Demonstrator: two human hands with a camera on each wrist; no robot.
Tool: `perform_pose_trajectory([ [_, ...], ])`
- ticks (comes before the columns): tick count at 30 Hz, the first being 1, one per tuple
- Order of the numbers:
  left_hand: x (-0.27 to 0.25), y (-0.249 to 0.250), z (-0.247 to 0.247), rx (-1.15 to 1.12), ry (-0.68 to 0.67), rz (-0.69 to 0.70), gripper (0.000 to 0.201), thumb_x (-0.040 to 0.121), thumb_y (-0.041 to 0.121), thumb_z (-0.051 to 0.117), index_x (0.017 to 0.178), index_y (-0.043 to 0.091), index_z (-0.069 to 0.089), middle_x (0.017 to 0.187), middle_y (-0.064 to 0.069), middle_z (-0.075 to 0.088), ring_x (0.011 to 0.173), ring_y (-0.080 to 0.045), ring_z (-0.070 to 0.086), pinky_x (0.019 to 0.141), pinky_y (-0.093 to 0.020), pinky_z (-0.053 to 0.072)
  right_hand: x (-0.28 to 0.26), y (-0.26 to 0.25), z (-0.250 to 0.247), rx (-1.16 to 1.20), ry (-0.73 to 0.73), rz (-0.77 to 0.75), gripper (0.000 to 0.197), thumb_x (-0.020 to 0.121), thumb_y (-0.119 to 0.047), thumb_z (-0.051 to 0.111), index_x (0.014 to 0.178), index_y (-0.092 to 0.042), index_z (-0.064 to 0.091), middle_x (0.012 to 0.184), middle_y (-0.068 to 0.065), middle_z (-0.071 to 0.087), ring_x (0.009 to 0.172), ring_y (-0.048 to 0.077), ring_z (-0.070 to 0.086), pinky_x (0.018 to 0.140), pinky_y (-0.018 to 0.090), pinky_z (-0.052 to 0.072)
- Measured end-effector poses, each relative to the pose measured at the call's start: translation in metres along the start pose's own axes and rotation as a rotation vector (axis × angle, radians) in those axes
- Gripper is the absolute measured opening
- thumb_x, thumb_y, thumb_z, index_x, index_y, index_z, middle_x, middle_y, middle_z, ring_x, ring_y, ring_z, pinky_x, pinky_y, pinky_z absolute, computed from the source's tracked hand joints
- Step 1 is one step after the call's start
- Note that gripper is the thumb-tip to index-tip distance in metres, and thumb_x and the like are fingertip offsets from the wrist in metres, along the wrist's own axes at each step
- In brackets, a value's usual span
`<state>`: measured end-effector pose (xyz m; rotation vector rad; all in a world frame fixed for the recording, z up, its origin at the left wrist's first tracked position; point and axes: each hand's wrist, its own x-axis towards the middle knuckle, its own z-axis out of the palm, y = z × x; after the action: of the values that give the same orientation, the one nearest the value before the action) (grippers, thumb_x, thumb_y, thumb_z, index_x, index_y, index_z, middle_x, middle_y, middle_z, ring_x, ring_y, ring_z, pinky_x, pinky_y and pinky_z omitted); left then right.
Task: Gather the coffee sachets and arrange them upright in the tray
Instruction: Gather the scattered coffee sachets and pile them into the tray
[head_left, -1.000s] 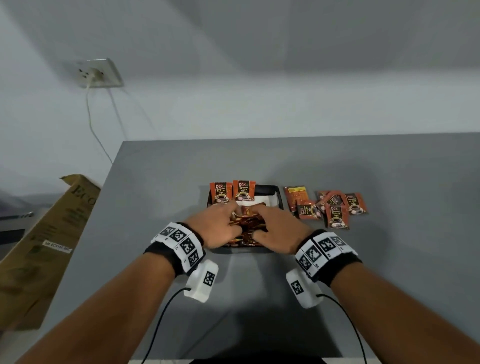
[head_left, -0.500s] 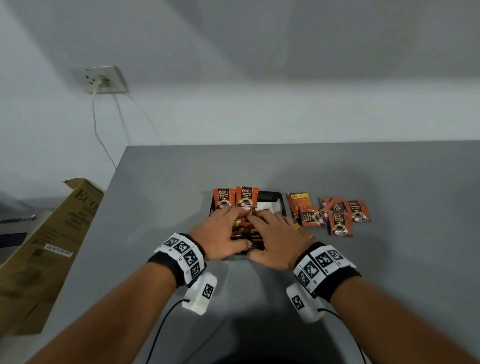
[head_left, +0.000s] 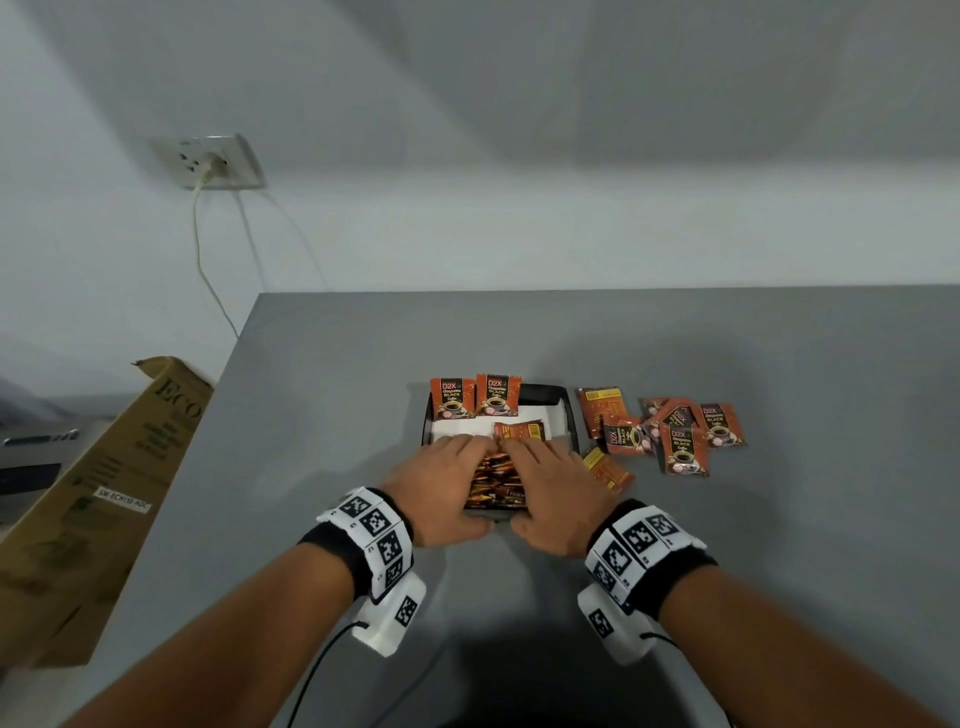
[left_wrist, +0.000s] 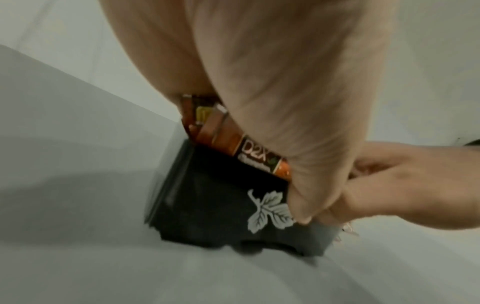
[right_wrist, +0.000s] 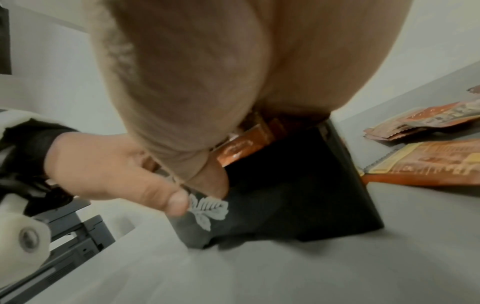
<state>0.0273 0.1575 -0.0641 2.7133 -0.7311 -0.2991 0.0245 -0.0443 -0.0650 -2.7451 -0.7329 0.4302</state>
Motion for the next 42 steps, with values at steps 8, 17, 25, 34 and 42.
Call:
perform_pose_trajectory([
  [8,0.003,0.004,0.006,0.004,0.038,-0.021,0.073,0.072,0.069,0.055,0.129,0.024,0.048,0.114,0.006,0.055,0.102,-0.013,0.053,0.096,-0.034,0.049,-0.001,0.000,0.001,0.048,0.010,-0.009,0.059,0.093,-0.040,0.044,0.146,-0.020,0.032,0.140,0.002,0.046,0.124,0.022,0.043,0.110,0.042,0.040],
  [17,0.003,0.007,0.003,0.009,-0.004,-0.072,0.092,0.066,0.075,0.058,0.141,0.025,0.037,0.129,0.005,0.053,0.117,-0.016,0.050,0.105,-0.038,0.044,-0.003,-0.003,-0.007,0.004,-0.015,0.020,0.074,0.090,-0.048,0.045,0.155,-0.020,0.020,0.151,0.002,0.038,0.135,0.026,0.038,0.114,0.047,0.032],
  [25,0.016,0.017,-0.037,-0.143,-0.064,-0.107,0.092,0.066,0.082,0.059,0.141,0.032,0.042,0.131,0.009,0.055,0.116,-0.012,0.052,0.103,-0.035,0.045,-0.005,0.039,-0.046,0.316,0.206,0.186,0.050,0.096,-0.043,0.051,0.140,-0.021,0.048,0.141,0.003,0.053,0.132,0.023,0.044,0.114,0.045,0.034],
  [34,0.046,0.031,-0.031,-0.082,-0.160,-0.220,0.096,0.070,0.088,0.040,0.147,0.030,0.040,0.144,0.004,0.053,0.127,-0.020,0.052,0.109,-0.045,0.040,-0.028,0.151,-0.039,0.301,0.351,0.637,0.012,0.086,-0.022,0.069,0.095,-0.016,0.074,0.100,0.005,0.073,0.097,0.024,0.067,0.084,0.027,0.048],
  [42,0.058,0.055,-0.036,0.071,0.022,-0.163,0.067,0.084,0.078,0.032,0.123,0.029,0.057,0.120,0.007,0.059,0.113,-0.016,0.052,0.101,-0.045,0.042,-0.043,0.174,-0.021,0.326,0.330,0.758,0.034,0.082,-0.016,0.068,0.116,-0.013,0.066,0.118,0.013,0.064,0.113,0.034,0.055,0.103,0.043,0.046],
])
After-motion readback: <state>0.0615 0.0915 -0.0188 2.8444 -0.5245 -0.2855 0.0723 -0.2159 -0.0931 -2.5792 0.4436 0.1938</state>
